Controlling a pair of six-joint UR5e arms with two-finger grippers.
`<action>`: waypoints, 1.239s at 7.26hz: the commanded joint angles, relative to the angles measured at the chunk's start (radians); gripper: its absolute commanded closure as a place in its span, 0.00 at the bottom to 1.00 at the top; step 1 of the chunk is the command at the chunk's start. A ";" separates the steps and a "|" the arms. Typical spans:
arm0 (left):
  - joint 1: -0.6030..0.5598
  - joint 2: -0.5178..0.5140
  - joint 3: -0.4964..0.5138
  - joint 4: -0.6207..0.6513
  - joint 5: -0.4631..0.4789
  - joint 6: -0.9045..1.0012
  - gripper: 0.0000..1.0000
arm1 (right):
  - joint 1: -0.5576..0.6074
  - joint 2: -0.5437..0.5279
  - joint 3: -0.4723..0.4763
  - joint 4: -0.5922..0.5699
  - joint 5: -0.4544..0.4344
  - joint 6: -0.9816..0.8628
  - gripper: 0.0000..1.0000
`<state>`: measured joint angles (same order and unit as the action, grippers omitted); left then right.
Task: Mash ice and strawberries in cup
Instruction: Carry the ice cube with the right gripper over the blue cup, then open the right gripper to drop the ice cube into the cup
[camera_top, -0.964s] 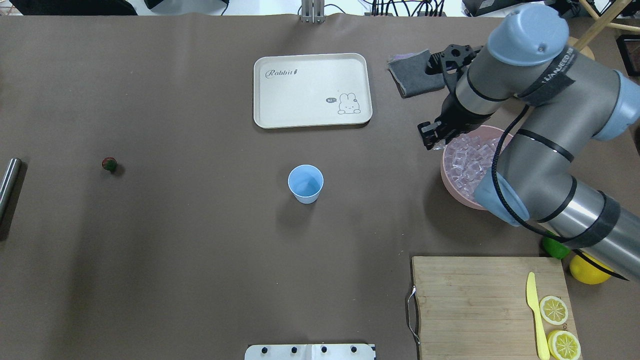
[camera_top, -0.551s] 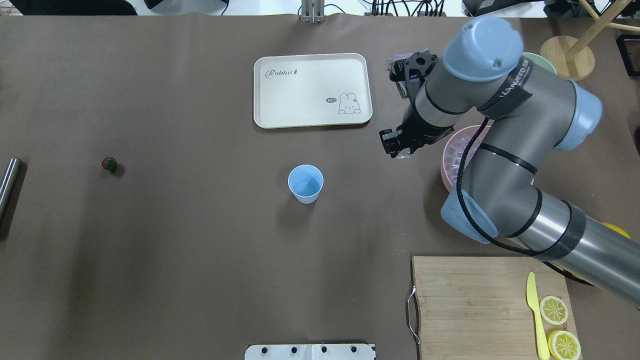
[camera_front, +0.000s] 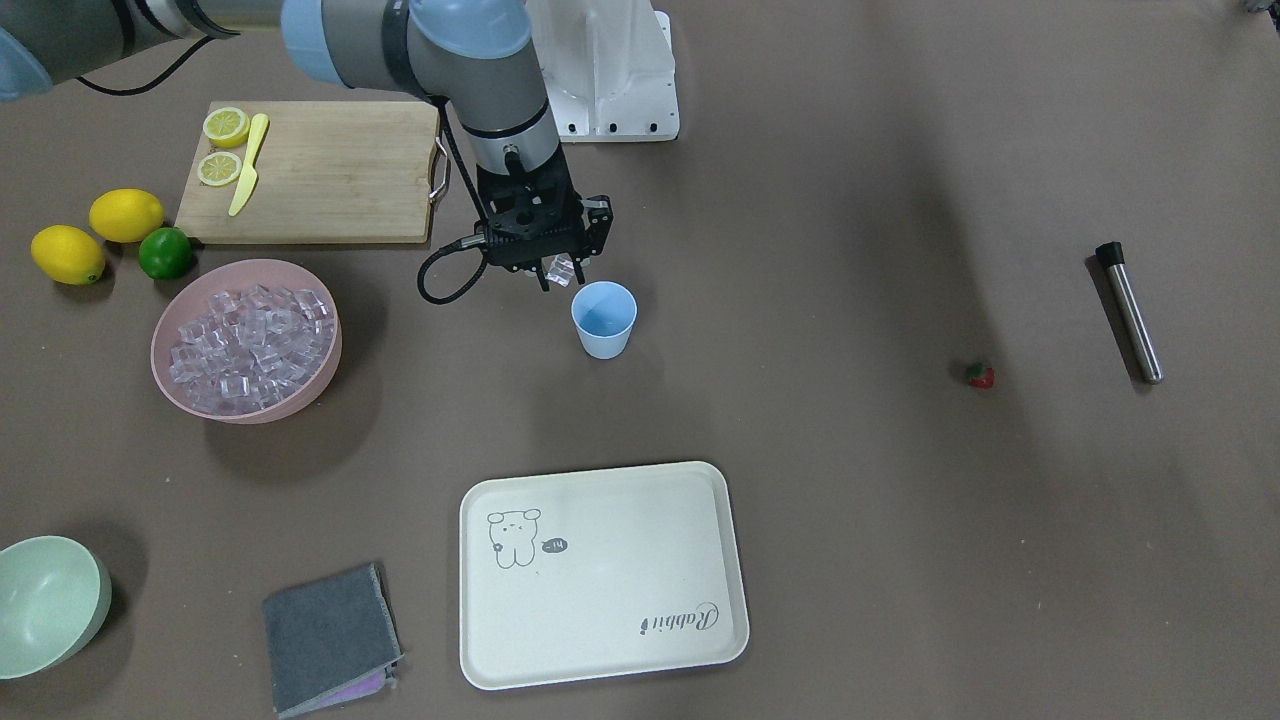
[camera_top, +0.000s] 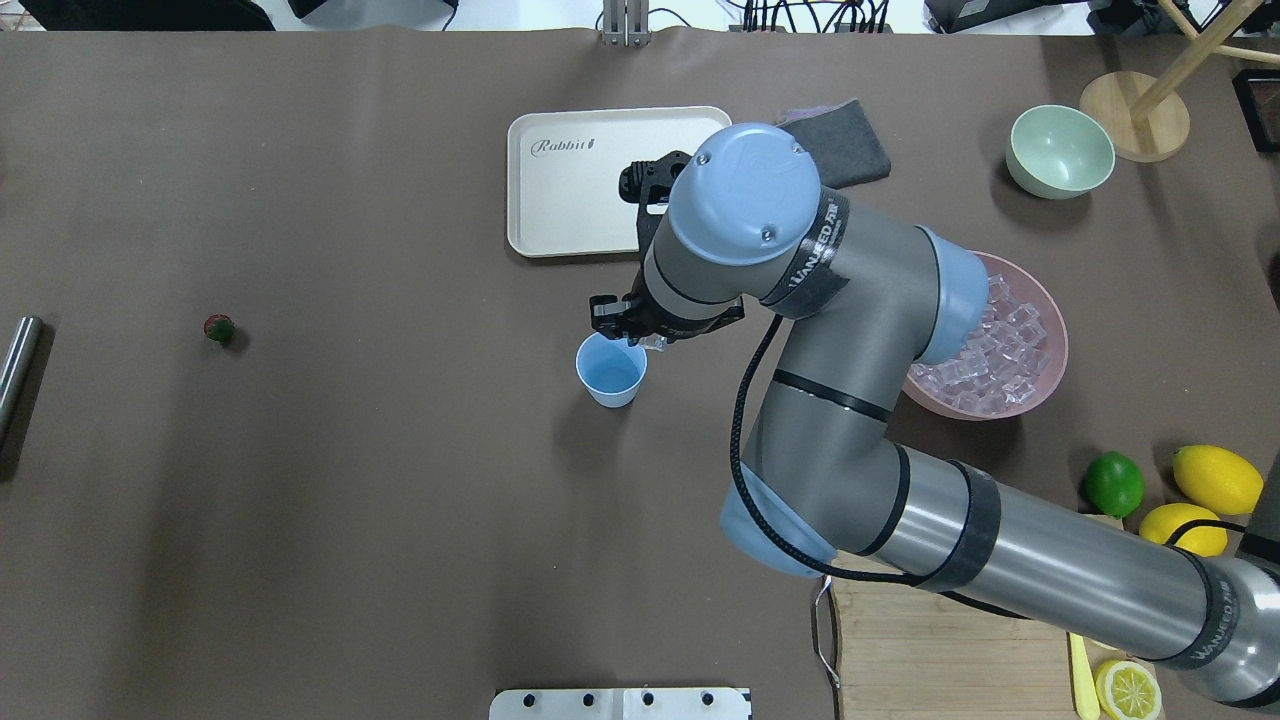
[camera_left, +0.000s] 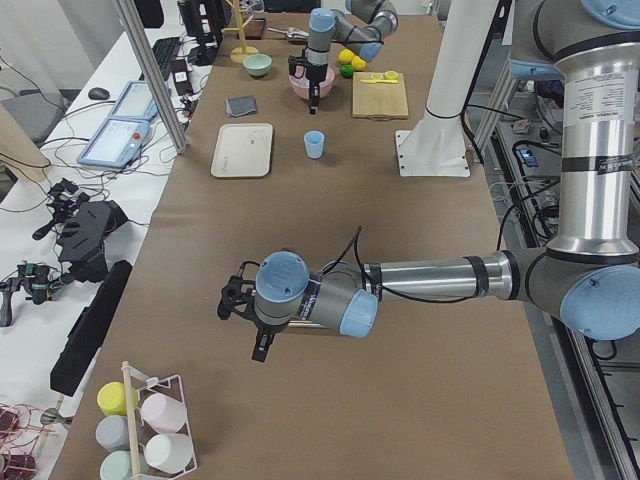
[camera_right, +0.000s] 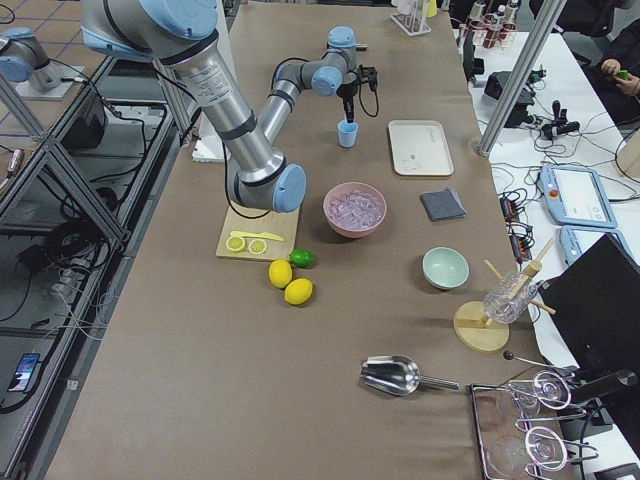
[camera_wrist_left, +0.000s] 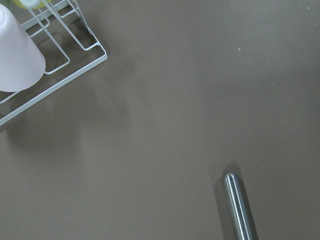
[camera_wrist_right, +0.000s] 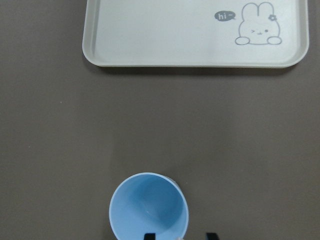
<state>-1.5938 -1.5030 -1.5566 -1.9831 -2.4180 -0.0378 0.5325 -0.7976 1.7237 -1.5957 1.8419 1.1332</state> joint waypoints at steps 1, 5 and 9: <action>0.000 0.001 0.000 0.000 -0.001 -0.001 0.02 | -0.058 0.043 -0.064 0.025 -0.084 0.040 0.72; -0.002 0.001 0.000 0.001 -0.001 -0.001 0.02 | -0.054 0.032 -0.118 0.121 -0.101 0.025 0.69; 0.000 0.001 0.000 0.001 -0.003 -0.001 0.02 | -0.057 0.017 -0.122 0.201 -0.112 0.056 0.29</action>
<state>-1.5952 -1.5018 -1.5570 -1.9819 -2.4195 -0.0383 0.4771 -0.7730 1.5949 -1.4395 1.7323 1.1734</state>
